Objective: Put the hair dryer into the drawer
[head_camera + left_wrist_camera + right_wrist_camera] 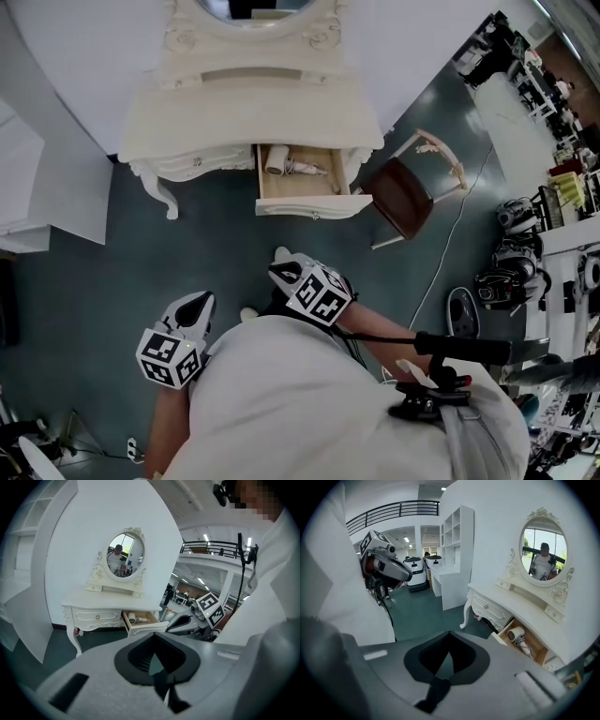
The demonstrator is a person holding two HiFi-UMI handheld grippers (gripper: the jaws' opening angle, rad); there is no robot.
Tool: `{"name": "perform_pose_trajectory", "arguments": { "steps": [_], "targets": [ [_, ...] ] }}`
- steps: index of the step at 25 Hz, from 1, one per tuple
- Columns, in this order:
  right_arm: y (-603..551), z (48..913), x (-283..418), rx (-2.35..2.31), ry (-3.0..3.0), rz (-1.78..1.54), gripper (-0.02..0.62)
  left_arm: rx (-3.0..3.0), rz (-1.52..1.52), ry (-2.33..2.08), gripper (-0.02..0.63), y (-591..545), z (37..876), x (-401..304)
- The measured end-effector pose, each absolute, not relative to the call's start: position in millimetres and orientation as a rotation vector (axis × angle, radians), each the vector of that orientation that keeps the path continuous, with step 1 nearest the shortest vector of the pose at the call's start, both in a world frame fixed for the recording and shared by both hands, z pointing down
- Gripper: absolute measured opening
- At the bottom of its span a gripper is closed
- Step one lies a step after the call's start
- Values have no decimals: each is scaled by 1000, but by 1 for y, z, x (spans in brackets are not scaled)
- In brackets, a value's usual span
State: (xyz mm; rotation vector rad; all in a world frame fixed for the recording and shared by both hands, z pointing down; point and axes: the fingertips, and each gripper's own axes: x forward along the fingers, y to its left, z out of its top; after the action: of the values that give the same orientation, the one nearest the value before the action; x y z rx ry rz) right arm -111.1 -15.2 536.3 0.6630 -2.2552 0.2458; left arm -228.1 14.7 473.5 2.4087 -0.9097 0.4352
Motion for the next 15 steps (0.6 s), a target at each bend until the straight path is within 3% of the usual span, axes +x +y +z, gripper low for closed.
{"name": "perform_pose_trajectory", "arguments": {
  "steps": [15],
  "targets": [
    [-18,544,-108,646,-2237,262,-2,2384,449,-887,2,10,481,-226]
  ]
}}
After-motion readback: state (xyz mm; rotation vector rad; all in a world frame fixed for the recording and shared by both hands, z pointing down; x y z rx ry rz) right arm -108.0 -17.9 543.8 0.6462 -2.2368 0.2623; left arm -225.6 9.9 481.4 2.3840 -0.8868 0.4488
